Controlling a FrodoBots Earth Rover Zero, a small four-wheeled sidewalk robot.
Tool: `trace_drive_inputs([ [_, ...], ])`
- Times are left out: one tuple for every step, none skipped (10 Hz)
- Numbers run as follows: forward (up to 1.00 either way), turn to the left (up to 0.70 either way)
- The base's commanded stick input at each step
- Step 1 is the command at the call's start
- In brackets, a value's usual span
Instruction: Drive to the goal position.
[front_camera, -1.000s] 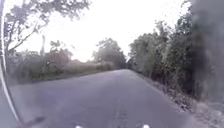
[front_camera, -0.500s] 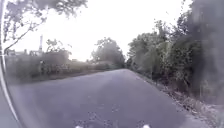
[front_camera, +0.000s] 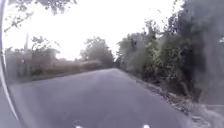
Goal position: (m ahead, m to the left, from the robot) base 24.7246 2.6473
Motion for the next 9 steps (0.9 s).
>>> trace_drive_inputs([
  [0.7, 0.0],
  [0.7, 0.0],
  [0.7, 0.0],
  [0.7, 0.0],
  [0.7, 0.0],
  [0.7, 0.0],
  [0.7, 0.0],
  [0.7, 0.0],
  [0.7, 0.0],
])
